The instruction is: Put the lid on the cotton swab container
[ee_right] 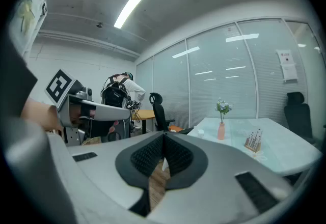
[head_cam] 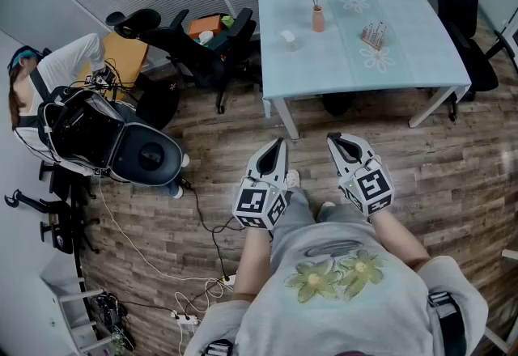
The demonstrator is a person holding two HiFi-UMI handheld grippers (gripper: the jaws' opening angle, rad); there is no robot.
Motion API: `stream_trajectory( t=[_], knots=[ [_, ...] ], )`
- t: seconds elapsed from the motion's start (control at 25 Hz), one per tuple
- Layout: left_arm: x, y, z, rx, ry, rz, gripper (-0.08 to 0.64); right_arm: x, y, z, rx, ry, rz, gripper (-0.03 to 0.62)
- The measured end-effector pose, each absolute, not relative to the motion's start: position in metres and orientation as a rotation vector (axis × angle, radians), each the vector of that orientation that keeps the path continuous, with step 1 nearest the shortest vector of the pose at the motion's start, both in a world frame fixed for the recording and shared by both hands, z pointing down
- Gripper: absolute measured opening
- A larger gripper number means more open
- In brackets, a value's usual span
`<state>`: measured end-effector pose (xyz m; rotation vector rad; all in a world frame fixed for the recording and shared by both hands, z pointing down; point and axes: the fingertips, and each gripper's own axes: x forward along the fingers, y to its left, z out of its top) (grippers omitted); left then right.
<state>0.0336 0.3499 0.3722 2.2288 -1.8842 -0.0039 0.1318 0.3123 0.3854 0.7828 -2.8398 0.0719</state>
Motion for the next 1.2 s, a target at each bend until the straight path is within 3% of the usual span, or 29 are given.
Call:
stream_trajectory(
  t=[0.88,1.0,1.08,1.2],
  knots=[
    [-0.086,0.208,0.359,2.457,-1.61,0.032,0.002,0.017,0.182,0.373,1.091,-2.74,0.03,0.012],
    [-0.102,0.19,0.356,2.485,-1.571,0.014,0.002,0.002,0.166,0.375,1.122,-2.721,0.044,0.064],
    [-0.11,0.179,0.356,2.502,-1.551,-0.003,0.003,-0.005,0.157,0.379,1.141,-2.706,0.05,0.147],
    [-0.116,0.169,0.362,2.532,-1.525,0.0,0.089,-0.012,0.15,0.385,1.159,-2.688,0.057,0.213]
  ],
)
